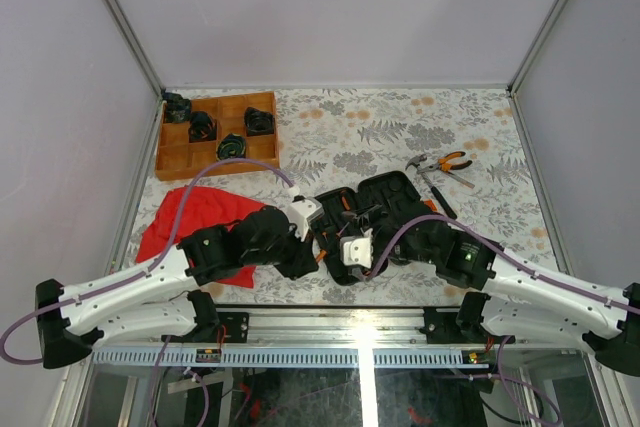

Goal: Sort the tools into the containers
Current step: Pick up the screwdriver from the center of the board.

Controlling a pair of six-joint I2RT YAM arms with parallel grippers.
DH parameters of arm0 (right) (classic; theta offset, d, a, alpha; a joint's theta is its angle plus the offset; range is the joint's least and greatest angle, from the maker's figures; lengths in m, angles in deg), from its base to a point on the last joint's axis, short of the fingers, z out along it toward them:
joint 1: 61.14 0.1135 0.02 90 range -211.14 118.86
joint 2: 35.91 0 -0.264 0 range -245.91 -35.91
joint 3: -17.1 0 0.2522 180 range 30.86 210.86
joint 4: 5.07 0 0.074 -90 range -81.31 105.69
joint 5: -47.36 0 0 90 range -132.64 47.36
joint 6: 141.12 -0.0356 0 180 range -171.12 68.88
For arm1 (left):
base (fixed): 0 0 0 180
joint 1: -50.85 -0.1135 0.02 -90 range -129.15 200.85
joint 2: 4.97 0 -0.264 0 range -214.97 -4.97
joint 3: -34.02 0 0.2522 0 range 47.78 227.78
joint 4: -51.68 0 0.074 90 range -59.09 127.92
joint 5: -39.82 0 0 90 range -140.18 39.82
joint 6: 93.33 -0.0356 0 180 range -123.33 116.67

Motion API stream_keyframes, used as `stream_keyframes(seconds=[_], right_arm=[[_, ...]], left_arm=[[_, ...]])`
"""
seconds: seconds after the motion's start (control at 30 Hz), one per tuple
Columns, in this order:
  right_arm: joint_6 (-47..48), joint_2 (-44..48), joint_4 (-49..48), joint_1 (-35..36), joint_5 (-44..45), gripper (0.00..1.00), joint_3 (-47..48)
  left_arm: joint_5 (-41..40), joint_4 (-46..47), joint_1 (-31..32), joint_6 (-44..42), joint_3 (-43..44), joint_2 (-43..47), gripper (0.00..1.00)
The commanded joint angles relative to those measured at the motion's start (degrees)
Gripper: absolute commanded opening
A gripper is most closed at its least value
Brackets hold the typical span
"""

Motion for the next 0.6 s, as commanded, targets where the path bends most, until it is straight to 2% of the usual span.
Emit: stream_keyframes(seconds=[0.0,0.37,0.47,0.57], right_arm=[[8.19,-2.03,6.11,1.09,-3.79,0.66,4.83],[13.97,-9.49,12.44,2.31,-6.8,0.64,8.26],[14.5,-10.8,12.43,2.45,-6.78,0.59,7.64],[14.42,-11.6,11.76,2.43,-7.05,0.46,7.24]], left_arm=[[1.99,2.0,0.24,-1.28,-0.4,-0.6,0.01],[5.05,2.82,0.2,-2.18,-0.75,-1.89,0.0],[5.37,2.91,0.21,-2.27,-0.87,-1.98,0.0],[5.71,3.0,0.23,-2.33,-0.87,-2.13,0.0]])
